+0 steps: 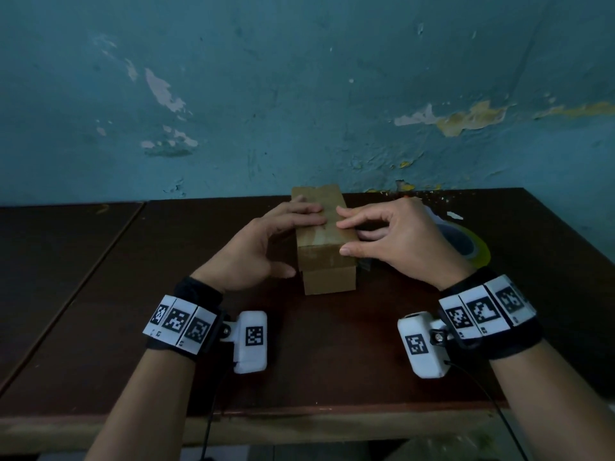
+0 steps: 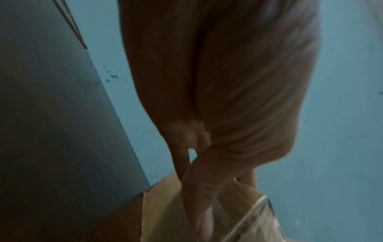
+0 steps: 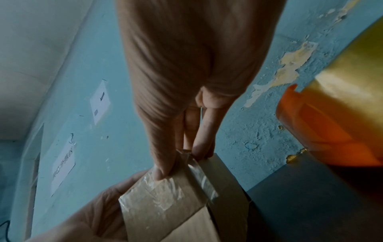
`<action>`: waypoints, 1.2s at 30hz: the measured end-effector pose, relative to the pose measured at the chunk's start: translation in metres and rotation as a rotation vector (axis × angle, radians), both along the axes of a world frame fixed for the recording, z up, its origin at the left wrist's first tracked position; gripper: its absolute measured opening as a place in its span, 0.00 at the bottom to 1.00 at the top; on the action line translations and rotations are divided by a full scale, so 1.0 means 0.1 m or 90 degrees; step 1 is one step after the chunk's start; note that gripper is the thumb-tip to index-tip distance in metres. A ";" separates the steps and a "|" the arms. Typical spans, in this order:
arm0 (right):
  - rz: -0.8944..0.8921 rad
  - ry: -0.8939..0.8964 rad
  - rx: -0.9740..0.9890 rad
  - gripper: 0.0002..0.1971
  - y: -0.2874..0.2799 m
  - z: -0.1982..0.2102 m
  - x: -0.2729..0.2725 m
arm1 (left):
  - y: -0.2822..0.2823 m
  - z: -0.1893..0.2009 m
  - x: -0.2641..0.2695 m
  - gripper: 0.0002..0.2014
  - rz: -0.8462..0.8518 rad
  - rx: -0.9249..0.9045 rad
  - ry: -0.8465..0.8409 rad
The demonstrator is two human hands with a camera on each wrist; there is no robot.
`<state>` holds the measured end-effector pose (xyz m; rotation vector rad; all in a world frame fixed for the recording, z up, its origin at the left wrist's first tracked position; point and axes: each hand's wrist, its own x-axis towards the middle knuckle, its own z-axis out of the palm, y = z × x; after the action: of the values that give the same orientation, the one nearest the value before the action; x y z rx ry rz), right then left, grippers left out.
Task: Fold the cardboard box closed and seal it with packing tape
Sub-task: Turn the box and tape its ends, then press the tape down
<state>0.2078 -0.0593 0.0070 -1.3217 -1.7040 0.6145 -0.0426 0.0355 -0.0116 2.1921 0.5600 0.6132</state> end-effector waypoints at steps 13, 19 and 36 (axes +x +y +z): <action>-0.005 0.008 0.011 0.21 0.02 -0.03 0.00 | 0.01 0.00 0.03 0.38 0.022 0.015 -0.023; 0.046 -0.041 -0.015 0.18 -0.02 0.03 0.10 | -0.01 0.02 0.04 0.37 0.037 0.038 -0.023; 0.053 0.069 -0.091 0.27 0.00 0.01 0.03 | -0.03 0.02 0.05 0.36 0.046 0.031 -0.009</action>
<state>0.2105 -0.0592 0.0082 -1.2955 -1.6584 0.8545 -0.0373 0.0329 -0.0092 2.2198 0.6262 0.6863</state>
